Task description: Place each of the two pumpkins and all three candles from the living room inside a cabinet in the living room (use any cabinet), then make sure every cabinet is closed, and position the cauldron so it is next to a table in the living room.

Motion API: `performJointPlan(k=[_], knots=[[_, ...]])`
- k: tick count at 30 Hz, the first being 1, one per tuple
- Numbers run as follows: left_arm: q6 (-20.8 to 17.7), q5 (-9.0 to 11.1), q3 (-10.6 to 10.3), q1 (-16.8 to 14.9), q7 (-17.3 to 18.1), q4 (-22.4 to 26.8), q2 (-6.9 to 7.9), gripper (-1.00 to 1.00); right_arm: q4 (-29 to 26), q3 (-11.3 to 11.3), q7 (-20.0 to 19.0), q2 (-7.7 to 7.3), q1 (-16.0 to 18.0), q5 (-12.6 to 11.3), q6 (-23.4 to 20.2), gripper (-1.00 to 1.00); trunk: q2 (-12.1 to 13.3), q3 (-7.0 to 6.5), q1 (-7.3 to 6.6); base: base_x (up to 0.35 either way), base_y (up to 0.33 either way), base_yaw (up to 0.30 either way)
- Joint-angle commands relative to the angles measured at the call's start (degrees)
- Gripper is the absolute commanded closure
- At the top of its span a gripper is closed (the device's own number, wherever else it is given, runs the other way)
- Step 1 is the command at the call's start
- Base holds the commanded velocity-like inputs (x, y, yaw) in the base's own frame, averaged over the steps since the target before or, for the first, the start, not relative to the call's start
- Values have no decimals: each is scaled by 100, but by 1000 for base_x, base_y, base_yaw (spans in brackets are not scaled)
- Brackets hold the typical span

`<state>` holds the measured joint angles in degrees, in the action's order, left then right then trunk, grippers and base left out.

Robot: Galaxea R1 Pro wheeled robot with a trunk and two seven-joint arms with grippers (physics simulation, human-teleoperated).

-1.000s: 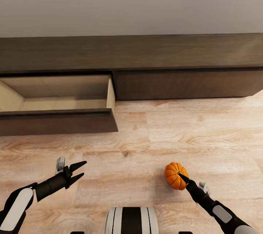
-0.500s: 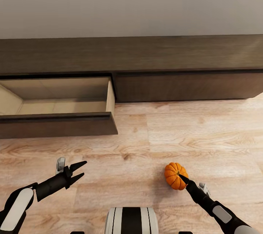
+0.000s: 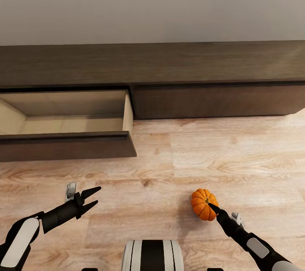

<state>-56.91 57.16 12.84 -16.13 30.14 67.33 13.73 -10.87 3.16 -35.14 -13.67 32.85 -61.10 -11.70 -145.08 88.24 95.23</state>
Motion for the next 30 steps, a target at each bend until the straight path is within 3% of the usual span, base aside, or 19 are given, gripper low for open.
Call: performJointPlan(k=[1, 26, 27, 30], knots=[[-30, -20, 8, -4, 28, -3, -2, -100, 16, 9, 77, -4, 2, -8, -8, -100, -1, 3, 1, 0, 0, 0], [-30, -17, 8, -4, 30, -10, -2, -100, 13, 32, 357, 13, 2, 8, -37, -100, -1, 3, 1, 16, 13, 0], [-30, -17, 8, -4, 29, -10, -2, -100, 13, 36, 357, 13, 2, 9, -39, 100, -1, 3, 1, 0, 0, 0], [-30, -18, 8, -4, 29, -10, -2, -100, 8, 48, 352, 10, 2, 10, -52, 100, -1, 3, 1, 0, 0, 0]])
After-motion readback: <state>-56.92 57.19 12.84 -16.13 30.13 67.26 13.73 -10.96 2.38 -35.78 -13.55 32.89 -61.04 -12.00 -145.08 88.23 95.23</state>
